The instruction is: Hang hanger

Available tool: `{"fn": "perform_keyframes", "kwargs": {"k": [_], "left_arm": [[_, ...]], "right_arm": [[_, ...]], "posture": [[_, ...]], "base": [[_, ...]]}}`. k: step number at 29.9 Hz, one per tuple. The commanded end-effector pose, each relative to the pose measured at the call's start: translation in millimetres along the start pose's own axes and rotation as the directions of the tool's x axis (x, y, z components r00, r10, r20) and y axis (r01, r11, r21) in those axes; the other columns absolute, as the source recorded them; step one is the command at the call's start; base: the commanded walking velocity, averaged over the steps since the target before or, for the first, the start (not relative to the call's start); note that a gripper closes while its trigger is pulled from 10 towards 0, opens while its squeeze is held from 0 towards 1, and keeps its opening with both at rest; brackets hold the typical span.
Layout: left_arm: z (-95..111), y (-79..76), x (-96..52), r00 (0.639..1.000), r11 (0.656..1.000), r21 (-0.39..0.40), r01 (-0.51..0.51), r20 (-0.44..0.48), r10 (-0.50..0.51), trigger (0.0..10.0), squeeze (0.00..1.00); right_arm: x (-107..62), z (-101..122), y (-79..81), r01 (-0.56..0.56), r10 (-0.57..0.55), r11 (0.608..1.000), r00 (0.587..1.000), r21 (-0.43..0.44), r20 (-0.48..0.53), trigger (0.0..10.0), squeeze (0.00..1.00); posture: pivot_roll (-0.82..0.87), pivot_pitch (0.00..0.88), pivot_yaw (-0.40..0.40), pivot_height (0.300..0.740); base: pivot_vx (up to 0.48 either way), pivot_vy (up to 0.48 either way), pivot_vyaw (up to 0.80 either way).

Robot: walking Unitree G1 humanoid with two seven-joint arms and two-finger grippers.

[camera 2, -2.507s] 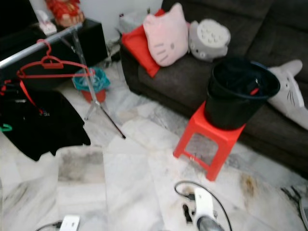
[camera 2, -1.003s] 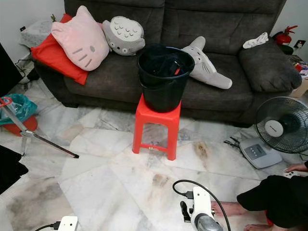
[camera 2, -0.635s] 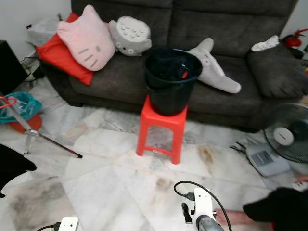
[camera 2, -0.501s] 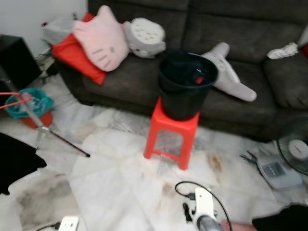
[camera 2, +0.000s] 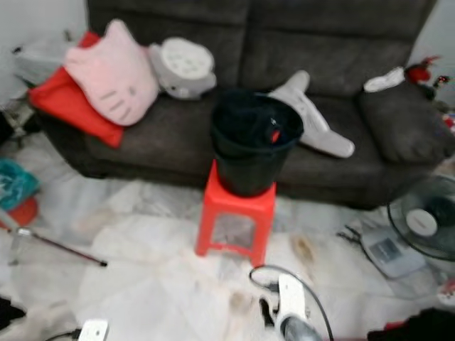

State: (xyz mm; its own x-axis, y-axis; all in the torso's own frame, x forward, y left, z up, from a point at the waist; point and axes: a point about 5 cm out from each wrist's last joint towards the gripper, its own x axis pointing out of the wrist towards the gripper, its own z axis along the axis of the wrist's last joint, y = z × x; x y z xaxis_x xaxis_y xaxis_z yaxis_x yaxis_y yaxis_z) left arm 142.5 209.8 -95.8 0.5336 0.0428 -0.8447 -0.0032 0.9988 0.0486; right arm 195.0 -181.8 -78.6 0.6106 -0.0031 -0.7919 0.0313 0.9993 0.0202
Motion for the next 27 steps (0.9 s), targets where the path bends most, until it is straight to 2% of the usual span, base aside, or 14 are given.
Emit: {"fn": "perform_keyframes", "kwargs": {"k": [1,27], "left_arm": [[-5.4,-7.4,-0.1,1.0,1.0,-0.005,0.02,-0.021,-0.02,10.0,0.0],[-6.4,-7.2,-0.3,1.0,1.0,-0.002,0.018,-0.025,-0.018,10.0,0.0]], "right_arm": [[-0.8,0.8,-8.8,0.024,-0.024,1.0,1.0,0.0,0.002,10.0,0.0],[-1.0,0.6,-8.9,0.024,-0.024,1.0,1.0,-0.003,0.006,10.0,0.0]], "posture": [[0.0,0.065,-0.019,0.74],[0.0,0.075,-0.018,0.74]], "base": [[0.326,0.0,0.0],[0.32,0.0,0.0]]}}
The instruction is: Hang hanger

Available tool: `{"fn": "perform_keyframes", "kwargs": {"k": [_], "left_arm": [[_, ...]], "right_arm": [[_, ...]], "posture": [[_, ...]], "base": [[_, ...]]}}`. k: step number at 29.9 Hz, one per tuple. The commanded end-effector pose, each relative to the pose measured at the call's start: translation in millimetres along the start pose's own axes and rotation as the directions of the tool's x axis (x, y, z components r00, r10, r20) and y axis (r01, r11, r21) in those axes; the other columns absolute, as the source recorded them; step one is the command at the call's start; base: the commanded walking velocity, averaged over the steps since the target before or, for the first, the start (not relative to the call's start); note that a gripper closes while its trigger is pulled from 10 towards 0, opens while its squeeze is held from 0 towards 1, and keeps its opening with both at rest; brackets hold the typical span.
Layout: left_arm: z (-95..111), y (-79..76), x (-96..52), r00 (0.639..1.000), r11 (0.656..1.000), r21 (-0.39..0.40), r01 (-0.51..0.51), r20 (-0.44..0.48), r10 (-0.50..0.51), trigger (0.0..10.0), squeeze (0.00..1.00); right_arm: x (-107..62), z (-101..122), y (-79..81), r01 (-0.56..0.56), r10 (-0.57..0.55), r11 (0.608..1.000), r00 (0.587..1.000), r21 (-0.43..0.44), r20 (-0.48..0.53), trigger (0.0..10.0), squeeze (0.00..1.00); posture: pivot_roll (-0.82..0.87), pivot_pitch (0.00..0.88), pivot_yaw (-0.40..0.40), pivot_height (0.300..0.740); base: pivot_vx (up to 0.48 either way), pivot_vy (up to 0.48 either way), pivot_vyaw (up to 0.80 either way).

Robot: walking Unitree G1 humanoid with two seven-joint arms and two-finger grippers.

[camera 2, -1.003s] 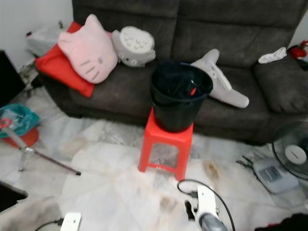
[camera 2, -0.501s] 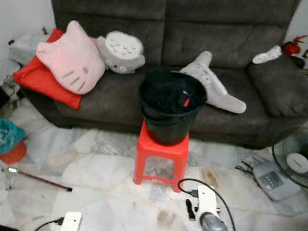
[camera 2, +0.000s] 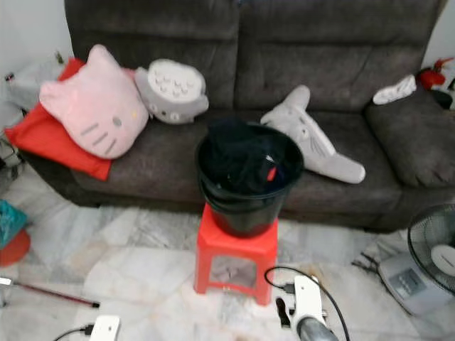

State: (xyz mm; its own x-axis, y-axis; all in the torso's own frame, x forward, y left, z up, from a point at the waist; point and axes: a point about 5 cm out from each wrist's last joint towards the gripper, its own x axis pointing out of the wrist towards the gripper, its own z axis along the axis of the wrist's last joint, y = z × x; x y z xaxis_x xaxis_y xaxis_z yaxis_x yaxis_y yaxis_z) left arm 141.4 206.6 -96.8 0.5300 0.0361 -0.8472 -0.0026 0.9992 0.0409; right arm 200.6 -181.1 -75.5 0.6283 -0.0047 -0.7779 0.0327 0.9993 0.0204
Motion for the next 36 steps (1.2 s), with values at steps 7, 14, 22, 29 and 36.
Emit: {"fn": "perform_keyframes", "kwargs": {"k": [7,14,22,29,36], "left_arm": [[-6.2,-3.6,-0.8,1.0,1.0,0.009,0.015,-0.024,-0.015,10.0,0.0],[-5.9,-4.2,-0.6,1.0,1.0,0.015,0.014,-0.021,-0.014,10.0,0.0],[-5.7,-4.7,-0.6,1.0,1.0,0.015,0.016,-0.02,-0.016,10.0,0.0],[-5.4,-4.9,-0.6,1.0,1.0,0.014,0.015,-0.016,-0.015,10.0,0.0],[-5.9,-5.2,-0.7,1.0,1.0,0.014,0.018,-0.017,-0.017,10.0,0.0]], "right_arm": [[-2.5,-7.2,-9.9,0.027,-0.027,1.0,0.999,0.001,-0.018,10.0,0.0],[-2.6,-7.2,-10.7,0.029,-0.029,1.0,0.999,0.002,-0.019,10.0,0.0],[-2.8,-5.7,-11.5,0.043,-0.043,0.999,0.999,0.013,0.003,10.0,0.0],[-3.5,2.1,-12.3,0.057,-0.058,0.998,0.994,0.008,0.094,10.0,0.0],[-4.9,9.1,-13.7,0.087,-0.077,0.995,0.982,-0.053,0.171,10.0,0.0]], "posture": [[-0.01,0.084,-0.01,0.74],[-0.01,0.085,-0.011,0.74],[-0.02,0.083,-0.014,0.74],[-0.03,0.083,-0.018,0.74],[-0.03,0.078,-0.032,0.74]], "base": [[0.306,0.0,0.0],[0.085,0.0,0.0],[0.0,0.0,0.0],[0.0,0.0,0.0],[0.0,0.0,0.0]]}}
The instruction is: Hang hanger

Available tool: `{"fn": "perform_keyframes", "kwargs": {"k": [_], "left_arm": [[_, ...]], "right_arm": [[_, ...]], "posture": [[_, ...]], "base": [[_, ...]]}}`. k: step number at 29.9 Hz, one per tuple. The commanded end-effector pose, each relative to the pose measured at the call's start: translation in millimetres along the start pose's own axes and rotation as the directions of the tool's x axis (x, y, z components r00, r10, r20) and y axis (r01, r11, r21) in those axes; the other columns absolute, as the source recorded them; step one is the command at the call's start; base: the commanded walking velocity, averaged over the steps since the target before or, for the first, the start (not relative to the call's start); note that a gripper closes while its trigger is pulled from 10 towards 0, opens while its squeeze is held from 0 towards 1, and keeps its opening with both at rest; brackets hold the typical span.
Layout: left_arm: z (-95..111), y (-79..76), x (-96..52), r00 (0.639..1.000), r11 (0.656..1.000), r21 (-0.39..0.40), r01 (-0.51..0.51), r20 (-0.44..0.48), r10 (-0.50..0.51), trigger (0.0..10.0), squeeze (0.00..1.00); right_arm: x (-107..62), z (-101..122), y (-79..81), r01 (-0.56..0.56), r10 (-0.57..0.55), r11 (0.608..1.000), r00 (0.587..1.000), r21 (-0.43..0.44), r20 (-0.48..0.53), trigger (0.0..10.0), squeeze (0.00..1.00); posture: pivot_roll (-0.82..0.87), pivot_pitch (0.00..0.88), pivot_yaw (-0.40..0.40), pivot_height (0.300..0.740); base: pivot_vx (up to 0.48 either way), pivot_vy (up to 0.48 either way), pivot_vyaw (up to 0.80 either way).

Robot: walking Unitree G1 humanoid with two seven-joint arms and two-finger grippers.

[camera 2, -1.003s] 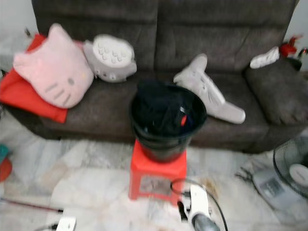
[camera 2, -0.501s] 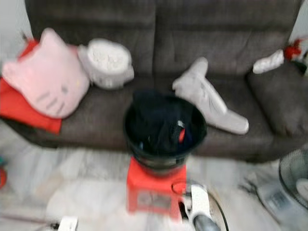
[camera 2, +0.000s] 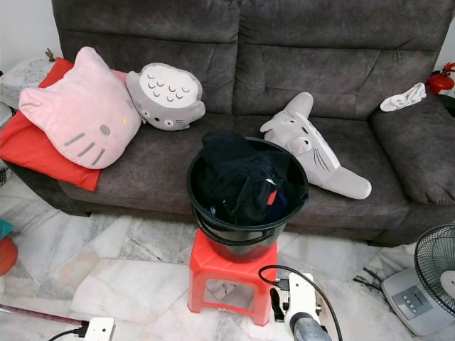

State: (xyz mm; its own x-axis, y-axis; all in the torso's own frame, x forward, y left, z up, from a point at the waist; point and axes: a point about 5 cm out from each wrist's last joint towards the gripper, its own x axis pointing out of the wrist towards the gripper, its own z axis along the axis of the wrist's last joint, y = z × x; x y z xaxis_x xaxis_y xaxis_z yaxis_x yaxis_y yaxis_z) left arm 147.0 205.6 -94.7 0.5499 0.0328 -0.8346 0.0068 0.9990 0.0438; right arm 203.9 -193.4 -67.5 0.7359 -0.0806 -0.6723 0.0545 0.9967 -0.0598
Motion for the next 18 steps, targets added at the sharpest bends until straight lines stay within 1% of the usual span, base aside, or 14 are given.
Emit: {"fn": "perform_keyframes", "kwargs": {"k": [1,3,12,14,15,18], "left_arm": [[-11.9,-4.2,-2.1,0.999,1.0,0.005,0.016,-0.04,-0.016,10.0,0.0],[-12.1,-4.1,-2.2,0.999,1.0,0.007,0.017,-0.041,-0.017,10.0,0.0],[-12.5,-4.0,-2.3,0.999,0.999,0.024,0.022,-0.042,-0.021,10.0,0.0],[-12.6,-3.8,-2.4,0.999,0.999,0.028,0.021,-0.043,-0.02,10.0,0.0],[-12.8,-3.6,-2.5,0.999,0.999,0.028,0.02,-0.044,-0.019,10.0,0.0],[-13.2,-3.4,-2.5,0.999,0.999,0.031,0.017,-0.047,-0.016,10.0,0.0]], "right_arm": [[-0.6,1.5,-1.8,0.008,-0.008,1.0,1.0,-0.028,0.025,10.0,0.0],[-0.7,2.1,-1.5,0.006,-0.005,0.999,0.999,-0.04,0.033,10.0,0.0],[-1.3,-0.1,-1.1,0.01,-0.009,0.999,1.0,-0.04,0.026,10.0,0.0],[-14.7,-1.0,-15.9,0.015,-0.007,0.999,0.98,-0.038,0.199,10.0,0.0],[-23.3,-1.4,-22.8,0.015,-0.001,0.999,0.961,-0.048,0.277,10.0,0.0],[-24.4,-4.2,-24.7,0.024,-0.012,0.999,0.963,-0.041,0.269,10.0,0.0]], "posture": [[-0.04,0.075,-0.032,0.74],[-0.04,0.072,-0.032,0.74],[-0.04,0.059,-0.033,0.74],[-0.04,0.057,-0.031,0.74],[-0.05,0.056,-0.029,0.74],[-0.05,0.054,-0.029,0.74]], "base": [[0.0,0.0,0.0],[0.0,0.0,0.0],[0.0,0.0,0.0],[0.0,0.0,0.0],[0.0,0.0,0.0],[0.0,0.0,0.0]]}}
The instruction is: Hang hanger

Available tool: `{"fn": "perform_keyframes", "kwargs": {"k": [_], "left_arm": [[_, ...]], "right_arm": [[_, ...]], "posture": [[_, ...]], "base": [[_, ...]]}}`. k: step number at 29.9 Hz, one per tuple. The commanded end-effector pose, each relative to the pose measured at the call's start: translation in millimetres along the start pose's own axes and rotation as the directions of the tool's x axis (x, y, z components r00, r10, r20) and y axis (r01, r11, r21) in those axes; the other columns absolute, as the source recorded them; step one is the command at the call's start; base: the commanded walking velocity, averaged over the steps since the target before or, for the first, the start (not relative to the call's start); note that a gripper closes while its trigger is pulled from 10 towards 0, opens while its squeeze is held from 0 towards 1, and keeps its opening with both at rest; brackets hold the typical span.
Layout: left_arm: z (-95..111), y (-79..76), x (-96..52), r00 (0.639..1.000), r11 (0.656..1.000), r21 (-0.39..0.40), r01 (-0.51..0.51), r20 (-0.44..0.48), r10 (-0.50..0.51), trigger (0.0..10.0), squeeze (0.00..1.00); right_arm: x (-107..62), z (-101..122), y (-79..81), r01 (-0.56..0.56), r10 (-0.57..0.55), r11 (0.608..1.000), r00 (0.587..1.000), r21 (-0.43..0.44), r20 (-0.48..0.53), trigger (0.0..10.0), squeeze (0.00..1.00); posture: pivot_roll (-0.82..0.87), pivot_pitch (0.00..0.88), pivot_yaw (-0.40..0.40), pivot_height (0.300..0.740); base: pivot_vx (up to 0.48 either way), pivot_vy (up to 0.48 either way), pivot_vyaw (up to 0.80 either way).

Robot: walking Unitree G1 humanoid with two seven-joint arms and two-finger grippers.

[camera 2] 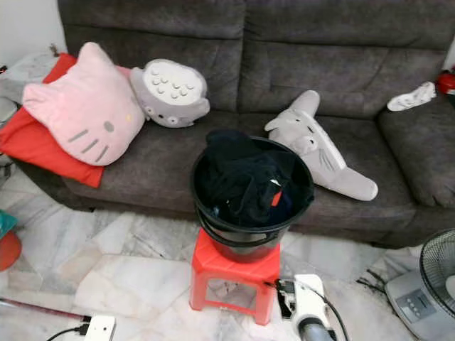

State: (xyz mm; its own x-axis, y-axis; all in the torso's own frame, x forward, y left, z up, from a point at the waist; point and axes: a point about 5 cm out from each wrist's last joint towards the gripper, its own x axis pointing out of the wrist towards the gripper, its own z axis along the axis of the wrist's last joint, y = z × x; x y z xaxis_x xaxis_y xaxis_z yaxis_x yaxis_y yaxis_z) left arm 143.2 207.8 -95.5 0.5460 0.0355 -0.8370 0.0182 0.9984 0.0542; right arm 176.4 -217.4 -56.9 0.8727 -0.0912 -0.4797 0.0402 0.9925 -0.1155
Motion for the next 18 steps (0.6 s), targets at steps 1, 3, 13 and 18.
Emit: {"fn": "perform_keyframes", "kwargs": {"k": [1,3,13,18], "left_arm": [[-9.6,-5.7,-1.2,0.999,1.0,0.016,0.019,-0.043,-0.018,10.0,0.0],[-9.8,-5.8,-1.2,0.999,1.0,0.016,0.016,-0.042,-0.015,10.0,0.0],[-8.0,-3.4,-1.1,0.999,1.0,0.018,0.004,-0.034,-0.003,10.0,0.0],[-6.5,-2.4,-0.7,0.999,1.0,0.021,0.0,-0.033,0.001,10.0,0.0]], "right_arm": [[2.0,5.3,0.7,0.002,-0.002,1.0,1.0,0.012,0.031,10.0,0.0],[-1.9,-2.1,1.2,-0.005,0.005,0.999,1.0,-0.04,-0.004,10.0,0.0],[-20.1,26.1,-6.3,0.048,-0.03,0.996,0.972,-0.07,0.235,10.0,0.0],[-30.1,46.4,-10.2,0.09,-0.062,0.993,0.94,-0.071,0.336,10.0,0.0]], "posture": [[-0.05,0.054,-0.029,0.74],[-0.04,0.052,-0.032,0.74],[-0.06,0.07,-0.024,0.74],[-0.07,0.073,-0.019,0.74]], "base": [[0.0,0.0,0.0],[0.0,0.0,0.0],[0.0,0.0,0.0],[0.0,0.0,0.0]]}}
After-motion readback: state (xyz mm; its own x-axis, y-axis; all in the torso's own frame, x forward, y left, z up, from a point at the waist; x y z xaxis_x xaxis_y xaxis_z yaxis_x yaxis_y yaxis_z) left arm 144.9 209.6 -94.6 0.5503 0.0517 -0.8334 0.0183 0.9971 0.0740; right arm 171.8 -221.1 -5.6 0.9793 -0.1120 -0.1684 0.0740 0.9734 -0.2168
